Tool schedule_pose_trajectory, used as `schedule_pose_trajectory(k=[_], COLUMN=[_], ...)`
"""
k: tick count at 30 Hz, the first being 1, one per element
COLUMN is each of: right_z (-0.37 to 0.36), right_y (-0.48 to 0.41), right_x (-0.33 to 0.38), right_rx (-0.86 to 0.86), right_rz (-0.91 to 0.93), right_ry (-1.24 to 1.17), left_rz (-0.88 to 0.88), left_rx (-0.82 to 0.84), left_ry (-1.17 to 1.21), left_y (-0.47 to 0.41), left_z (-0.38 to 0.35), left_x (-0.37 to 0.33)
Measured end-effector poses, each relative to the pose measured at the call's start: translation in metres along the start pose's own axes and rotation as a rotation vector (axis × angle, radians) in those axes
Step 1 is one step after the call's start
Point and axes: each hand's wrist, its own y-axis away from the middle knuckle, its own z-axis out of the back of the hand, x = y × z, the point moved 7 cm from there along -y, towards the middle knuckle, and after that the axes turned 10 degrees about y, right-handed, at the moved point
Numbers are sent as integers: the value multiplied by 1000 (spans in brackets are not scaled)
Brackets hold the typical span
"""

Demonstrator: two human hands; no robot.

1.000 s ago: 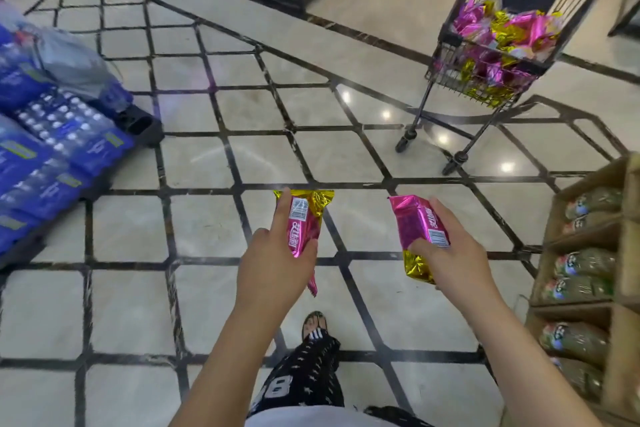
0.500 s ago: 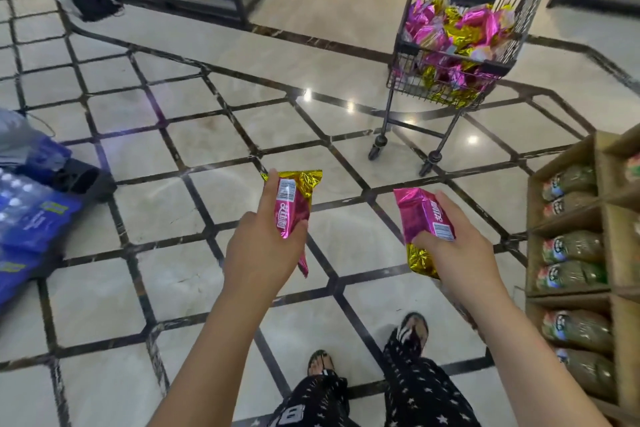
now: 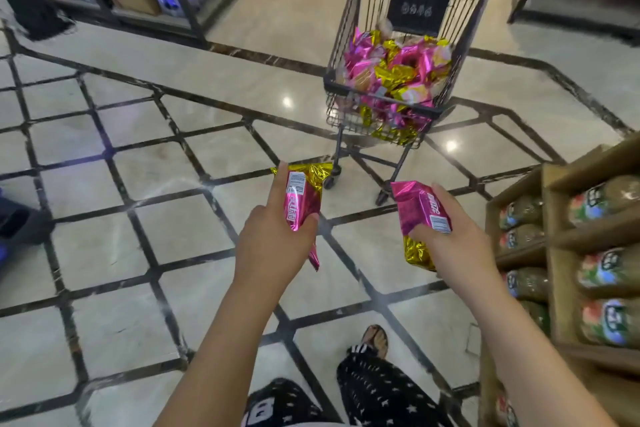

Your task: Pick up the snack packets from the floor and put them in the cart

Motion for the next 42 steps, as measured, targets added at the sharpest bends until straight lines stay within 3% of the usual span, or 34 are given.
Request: schedule_pose_trajectory(k=[5, 12, 27, 36, 42], right_z=[42, 47, 27, 48, 74], right_y=[-49, -117, -294, -358, -424], right_x=[-6, 8, 128, 126, 116], right_rx=[-41, -33, -111, -135, -110], right_rz=[-21, -37, -113, -223, -197], right_ry=[-61, -62, -137, -156, -159], left_rz=[-10, -20, -161, -181, -200], left_rx=[23, 57, 137, 215, 186], left_ry=[-35, -39, -42, -58, -41], left_y=[-36, -105, -351, -428, -470], left_z=[-37, -52, -38, -80, -114], left_x=[-38, -61, -97, -130, -172])
